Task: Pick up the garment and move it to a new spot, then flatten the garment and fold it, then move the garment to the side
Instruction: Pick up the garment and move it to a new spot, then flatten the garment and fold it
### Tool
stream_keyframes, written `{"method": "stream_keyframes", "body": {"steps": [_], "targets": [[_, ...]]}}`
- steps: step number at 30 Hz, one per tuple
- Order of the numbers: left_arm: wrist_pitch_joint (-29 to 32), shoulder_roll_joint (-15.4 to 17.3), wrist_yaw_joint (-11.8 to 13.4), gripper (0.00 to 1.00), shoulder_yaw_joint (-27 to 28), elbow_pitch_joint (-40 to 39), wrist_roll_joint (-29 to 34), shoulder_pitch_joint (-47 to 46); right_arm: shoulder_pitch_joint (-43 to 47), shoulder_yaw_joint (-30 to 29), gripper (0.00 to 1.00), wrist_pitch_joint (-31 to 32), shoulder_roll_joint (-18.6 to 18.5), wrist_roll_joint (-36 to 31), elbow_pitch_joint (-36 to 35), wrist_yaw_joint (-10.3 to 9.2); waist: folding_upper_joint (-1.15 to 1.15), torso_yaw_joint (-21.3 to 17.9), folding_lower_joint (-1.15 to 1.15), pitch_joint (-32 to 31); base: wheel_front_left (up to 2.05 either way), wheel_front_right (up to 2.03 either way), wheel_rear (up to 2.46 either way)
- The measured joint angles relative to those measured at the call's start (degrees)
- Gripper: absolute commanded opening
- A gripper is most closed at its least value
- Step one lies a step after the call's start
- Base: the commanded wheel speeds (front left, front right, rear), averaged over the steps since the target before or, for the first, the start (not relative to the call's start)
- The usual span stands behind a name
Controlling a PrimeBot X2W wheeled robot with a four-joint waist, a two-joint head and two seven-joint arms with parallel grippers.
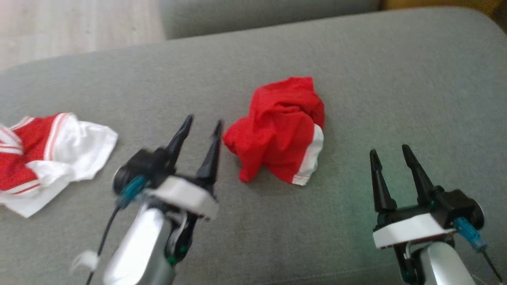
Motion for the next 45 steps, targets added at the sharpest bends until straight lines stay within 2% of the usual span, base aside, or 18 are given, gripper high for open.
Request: {"method": "stream_keyframes", "body": {"steps": [4, 7, 10, 12, 14, 16, 25, 45], "targets": [[0.0, -0.3, -0.6, 1.00, 7.7, -3.9, 2.1, 7.4, 1.4, -0.4, 1.00, 0.0, 0.0, -0.2, 0.5, 0.00, 0.00, 2.1, 0.00, -2.8, 0.00, 0.00, 0.00], [0.0, -0.5, 0.3, 1.00, 13.7, -7.7, 5.7, 12.3, 2.7, -1.5, 1.00, 0.0, 0.0, -0.2, 0.5, 0.00, 0.00, 3.8, 0.00, -4.3, 0.00, 0.00, 0.00], [0.0, -0.6, 1.0, 1.00, 17.6, -9.8, 8.6, 16.7, 3.6, -2.0, 1.00, 0.0, 0.1, -0.2, 0.4, 0.00, 0.00, 5.1, 0.00, -5.5, 0.00, 0.00, 0.00], [0.0, -0.6, -0.3, 1.00, 18.5, -10.8, 9.5, 19.4, 4.1, -2.4, 1.00, 0.0, 0.1, -0.2, 0.1, 0.00, 0.00, 5.8, 0.00, -6.2, 0.00, 0.00, 0.00], [0.0, -0.8, -1.8, 1.00, 18.9, -11.6, 9.6, 21.8, 5.0, -3.1, 1.00, 0.1, 0.1, -0.2, -0.2, 0.00, 0.00, 6.4, 0.00, -6.7, 0.00, 0.00, 0.00], [0.0, -0.8, -2.2, 1.00, 19.1, -12.1, 9.5, 23.7, 6.1, -3.4, 1.00, 0.1, 0.1, -0.2, -0.2, 0.00, 0.00, 7.0, 0.00, -7.2, 0.00, 0.00, 0.00], [0.0, -0.8, -1.2, 1.00, 16.8, -13.1, 8.8, 26.5, 8.1, -3.9, 1.00, 0.1, 0.2, -0.2, -0.2, 0.00, 0.00, 7.7, 0.00, -8.9, 0.00, 0.00, 0.00], [0.0, -0.8, -1.2, 1.00, 15.2, -11.7, 10.2, 26.6, 9.7, -3.6, 1.00, 0.1, 0.2, -0.1, -0.1, 0.00, 0.00, 7.6, 0.00, -10.6, 0.00, 0.00, 0.00]]}}
